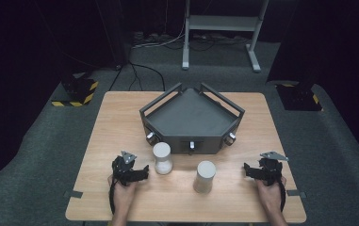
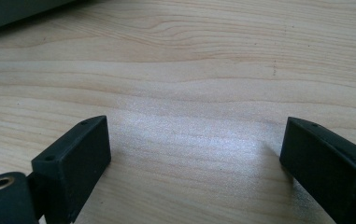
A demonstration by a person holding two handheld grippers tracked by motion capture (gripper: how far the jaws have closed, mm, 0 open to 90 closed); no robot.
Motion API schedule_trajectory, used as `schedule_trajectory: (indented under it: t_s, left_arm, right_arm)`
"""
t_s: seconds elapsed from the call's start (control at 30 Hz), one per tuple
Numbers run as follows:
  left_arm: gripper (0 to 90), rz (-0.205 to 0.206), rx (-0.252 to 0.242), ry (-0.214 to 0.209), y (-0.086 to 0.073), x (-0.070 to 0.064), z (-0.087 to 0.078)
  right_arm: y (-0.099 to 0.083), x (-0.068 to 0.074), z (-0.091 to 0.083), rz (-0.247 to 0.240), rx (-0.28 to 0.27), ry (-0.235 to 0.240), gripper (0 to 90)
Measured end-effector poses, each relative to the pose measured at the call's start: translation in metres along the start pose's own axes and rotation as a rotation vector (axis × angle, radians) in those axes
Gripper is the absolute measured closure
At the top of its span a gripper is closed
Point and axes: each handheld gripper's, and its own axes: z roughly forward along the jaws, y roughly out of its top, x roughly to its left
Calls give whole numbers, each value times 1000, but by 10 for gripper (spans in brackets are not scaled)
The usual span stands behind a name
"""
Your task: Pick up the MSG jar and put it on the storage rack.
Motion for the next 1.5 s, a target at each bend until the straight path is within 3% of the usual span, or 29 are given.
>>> schedule_trajectory:
  t_s: [0.93, 1.2, 1.5]
  left_arm:
    - [90, 0, 1, -1, 0, 0, 0]
    - [31, 25, 18, -27, 4, 4, 2]
    - [27, 49, 35, -44, 5, 7, -1]
  right_arm:
    - [-1, 0, 0, -4, -3, 4, 95]
    - [0, 0, -1, -4, 1, 6, 79]
    - [0, -1, -1, -4, 1, 9, 76]
